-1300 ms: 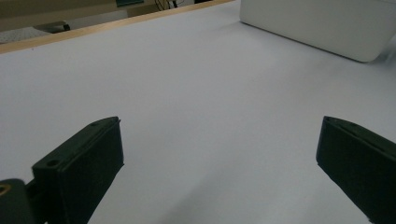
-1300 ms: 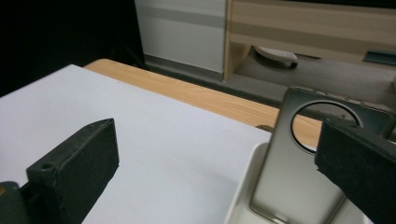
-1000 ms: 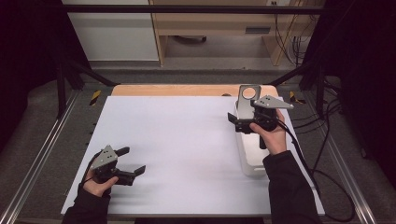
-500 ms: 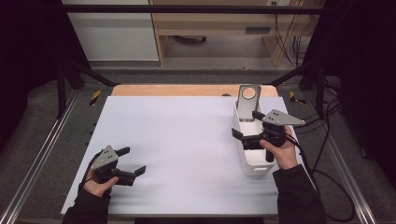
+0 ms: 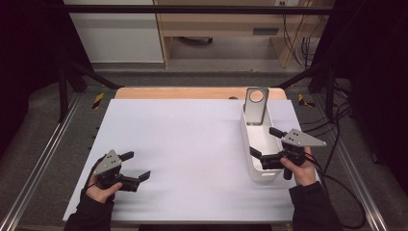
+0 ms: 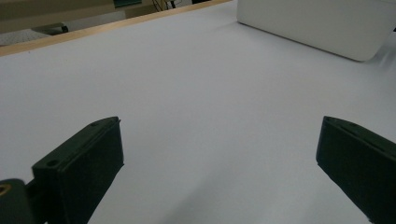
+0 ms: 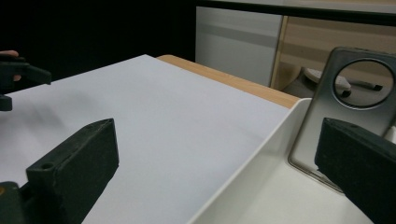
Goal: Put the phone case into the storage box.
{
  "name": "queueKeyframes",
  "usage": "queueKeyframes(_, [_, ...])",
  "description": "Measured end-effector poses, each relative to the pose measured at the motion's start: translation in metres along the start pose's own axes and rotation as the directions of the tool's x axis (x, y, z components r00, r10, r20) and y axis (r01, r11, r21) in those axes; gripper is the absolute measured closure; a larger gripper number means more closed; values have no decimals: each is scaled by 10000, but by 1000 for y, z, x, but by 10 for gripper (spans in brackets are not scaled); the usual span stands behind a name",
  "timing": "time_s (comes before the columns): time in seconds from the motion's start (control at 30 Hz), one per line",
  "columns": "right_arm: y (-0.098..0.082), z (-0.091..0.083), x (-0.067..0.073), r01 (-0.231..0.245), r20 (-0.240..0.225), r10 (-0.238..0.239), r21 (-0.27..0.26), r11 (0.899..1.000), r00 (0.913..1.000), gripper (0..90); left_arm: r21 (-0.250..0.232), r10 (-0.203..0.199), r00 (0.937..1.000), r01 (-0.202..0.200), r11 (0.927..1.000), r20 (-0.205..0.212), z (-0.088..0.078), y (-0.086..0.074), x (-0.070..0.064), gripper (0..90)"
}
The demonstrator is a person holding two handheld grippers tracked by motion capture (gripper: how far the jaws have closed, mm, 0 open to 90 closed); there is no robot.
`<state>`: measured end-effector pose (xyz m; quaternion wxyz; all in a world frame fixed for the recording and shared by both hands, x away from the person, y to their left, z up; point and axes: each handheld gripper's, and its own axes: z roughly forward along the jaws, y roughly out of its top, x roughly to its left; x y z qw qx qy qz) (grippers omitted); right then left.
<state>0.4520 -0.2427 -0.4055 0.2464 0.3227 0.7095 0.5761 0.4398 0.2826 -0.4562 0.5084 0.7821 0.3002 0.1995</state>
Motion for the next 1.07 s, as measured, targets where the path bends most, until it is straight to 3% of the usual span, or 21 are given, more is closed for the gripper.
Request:
queueKeyframes(0.2, [-17, -11, -8, -216, 205, 219, -144, 9997, 9996, 3, -25, 27, 10000, -27, 10000, 30, 0, 1, -1, 2])
queueKeyframes(0.3, [-27, -17, -12, -68, 301, 70, -66, 10000, 9995, 3, -34, 28, 10000, -28, 10000, 43, 0, 1, -1, 2])
queueKeyframes(0.47, [-41, -23, -19, -208, 419, 203, 120, 9997, 9989, 3, -39, 62, 10000, -62, 10000, 73, 0, 1, -2, 2])
queueKeyframes(0.73, [-53, -33, -26, -302, 346, 304, -45, 9995, 9989, 3, -102, 56, 9999, -55, 9999, 100, 0, 2, -2, 2])
queueKeyframes(1.07, [-65, -37, -30, -313, 284, 307, 212, 9993, 9991, 3, -125, 86, 9999, -85, 9999, 126, 0, 2, -2, 1])
